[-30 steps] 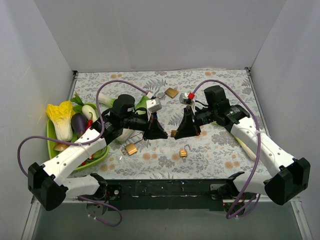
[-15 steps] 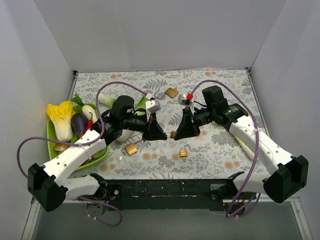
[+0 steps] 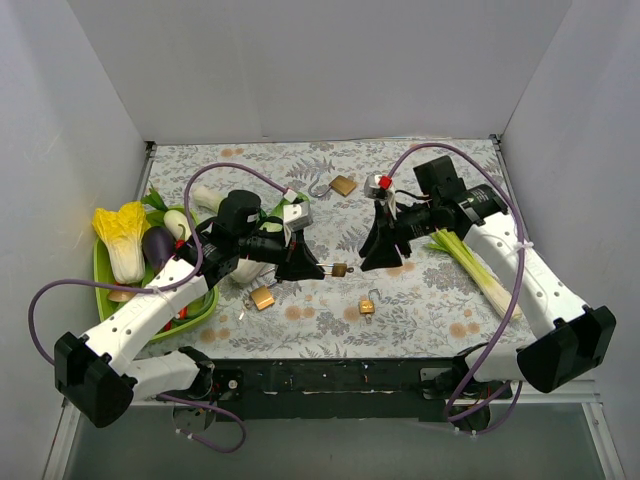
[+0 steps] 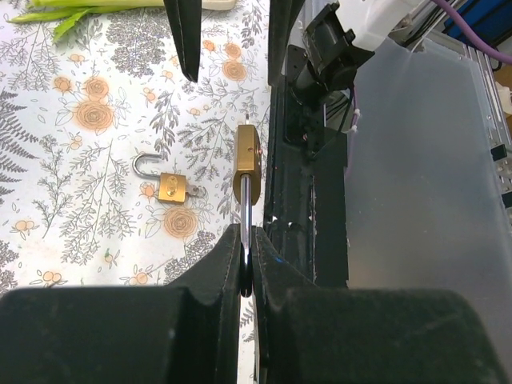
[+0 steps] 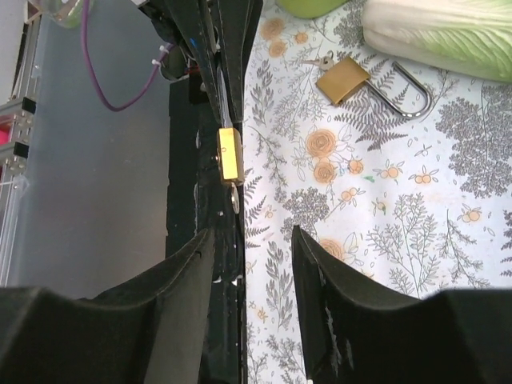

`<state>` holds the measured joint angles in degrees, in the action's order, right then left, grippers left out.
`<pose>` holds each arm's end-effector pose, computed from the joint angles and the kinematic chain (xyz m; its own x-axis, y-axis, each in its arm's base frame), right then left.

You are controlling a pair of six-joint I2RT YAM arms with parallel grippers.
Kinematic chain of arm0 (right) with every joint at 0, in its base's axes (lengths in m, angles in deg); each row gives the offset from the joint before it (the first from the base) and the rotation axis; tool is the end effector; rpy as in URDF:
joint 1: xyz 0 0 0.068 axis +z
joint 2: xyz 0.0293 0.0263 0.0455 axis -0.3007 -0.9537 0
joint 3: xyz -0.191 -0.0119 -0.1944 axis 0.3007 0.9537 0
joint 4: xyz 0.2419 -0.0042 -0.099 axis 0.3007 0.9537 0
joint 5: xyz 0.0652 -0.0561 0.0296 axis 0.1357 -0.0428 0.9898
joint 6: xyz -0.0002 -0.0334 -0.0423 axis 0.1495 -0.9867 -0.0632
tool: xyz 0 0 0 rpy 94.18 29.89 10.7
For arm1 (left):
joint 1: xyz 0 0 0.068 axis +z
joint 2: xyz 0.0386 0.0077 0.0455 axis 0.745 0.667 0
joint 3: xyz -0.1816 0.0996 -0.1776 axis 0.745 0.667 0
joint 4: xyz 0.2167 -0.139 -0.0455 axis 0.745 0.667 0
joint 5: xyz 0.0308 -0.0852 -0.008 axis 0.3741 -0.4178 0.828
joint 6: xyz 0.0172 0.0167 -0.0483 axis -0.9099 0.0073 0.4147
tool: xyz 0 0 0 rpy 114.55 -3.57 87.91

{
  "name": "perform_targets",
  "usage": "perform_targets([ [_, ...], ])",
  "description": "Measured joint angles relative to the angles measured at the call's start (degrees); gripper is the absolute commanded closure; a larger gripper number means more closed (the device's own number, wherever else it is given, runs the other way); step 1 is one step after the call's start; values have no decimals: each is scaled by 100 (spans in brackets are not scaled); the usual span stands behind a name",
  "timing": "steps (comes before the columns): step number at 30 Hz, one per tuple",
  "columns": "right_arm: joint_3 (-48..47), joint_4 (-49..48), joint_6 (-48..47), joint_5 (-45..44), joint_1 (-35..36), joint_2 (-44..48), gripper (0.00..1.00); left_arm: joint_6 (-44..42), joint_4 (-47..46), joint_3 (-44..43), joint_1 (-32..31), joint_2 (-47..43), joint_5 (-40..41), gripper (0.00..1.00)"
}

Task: Lock with the key
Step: Lock the lock.

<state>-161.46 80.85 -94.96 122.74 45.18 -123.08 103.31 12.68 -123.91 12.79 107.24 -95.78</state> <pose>0.2130 0.1462 0.3643 -0.2735 -0.4120 -0.8691 -0.9555 0.0130 0.2946 0.1802 -0.1631 0.3325 -0.8478 0.1948 -0.4932 0.5283 0.2308 -0.8171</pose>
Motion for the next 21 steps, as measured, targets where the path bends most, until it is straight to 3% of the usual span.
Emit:
perform_targets([
  [13, -79, 479, -131, -107, 205, -197, 45, -256, 92, 0, 0, 20, -57, 100],
  [21, -79, 444, 2, -85, 289, -367, 50, -310, 92, 0, 0, 55, -61, 100],
])
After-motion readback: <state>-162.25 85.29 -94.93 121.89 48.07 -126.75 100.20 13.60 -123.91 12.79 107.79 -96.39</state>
